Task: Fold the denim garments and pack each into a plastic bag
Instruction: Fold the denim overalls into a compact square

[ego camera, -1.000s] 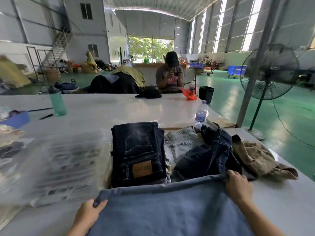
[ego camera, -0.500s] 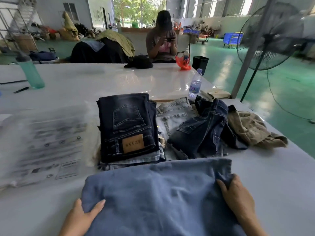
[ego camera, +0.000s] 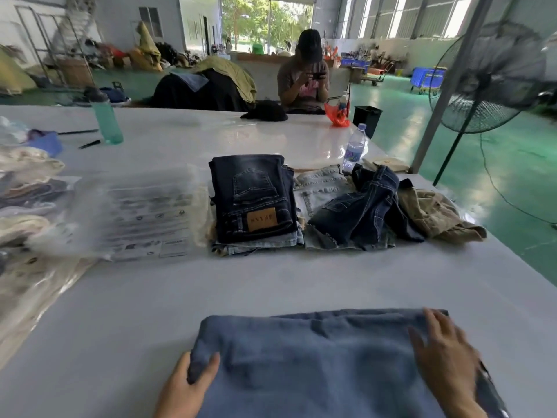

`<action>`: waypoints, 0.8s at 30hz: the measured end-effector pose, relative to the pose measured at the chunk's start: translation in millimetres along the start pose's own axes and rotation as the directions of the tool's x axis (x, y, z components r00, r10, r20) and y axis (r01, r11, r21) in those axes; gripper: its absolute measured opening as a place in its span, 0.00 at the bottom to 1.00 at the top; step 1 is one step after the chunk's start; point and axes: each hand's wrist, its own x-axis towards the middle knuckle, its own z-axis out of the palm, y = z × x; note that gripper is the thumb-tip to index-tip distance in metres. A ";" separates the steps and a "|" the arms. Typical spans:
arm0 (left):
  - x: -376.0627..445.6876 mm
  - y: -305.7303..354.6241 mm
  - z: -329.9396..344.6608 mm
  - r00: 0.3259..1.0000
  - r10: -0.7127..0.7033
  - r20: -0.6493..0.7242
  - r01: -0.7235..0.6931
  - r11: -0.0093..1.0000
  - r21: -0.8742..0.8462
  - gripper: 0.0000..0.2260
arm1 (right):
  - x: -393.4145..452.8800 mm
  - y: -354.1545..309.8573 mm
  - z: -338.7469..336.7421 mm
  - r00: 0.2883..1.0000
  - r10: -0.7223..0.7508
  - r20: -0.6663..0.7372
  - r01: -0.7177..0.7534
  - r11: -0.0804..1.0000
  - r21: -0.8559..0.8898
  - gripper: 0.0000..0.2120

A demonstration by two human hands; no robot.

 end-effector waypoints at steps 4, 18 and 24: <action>1.8 7.0 0.4 0.997 0.076 0.009 -0.075 0.995 -0.063 0.05 | -54.4 -90.0 12.2 0.799 -0.481 0.361 0.478 0.872 0.103 0.24; -19.3 3.9 -16.4 0.976 0.087 0.201 -0.068 0.993 -0.101 0.07 | -46.2 -219.0 37.6 0.323 -0.695 0.642 0.261 0.718 0.645 0.20; -18.4 2.1 -10.9 0.987 -0.006 0.159 0.034 0.984 -0.175 0.11 | -44.0 -216.0 26.1 0.341 -0.744 0.574 0.294 0.664 0.687 0.20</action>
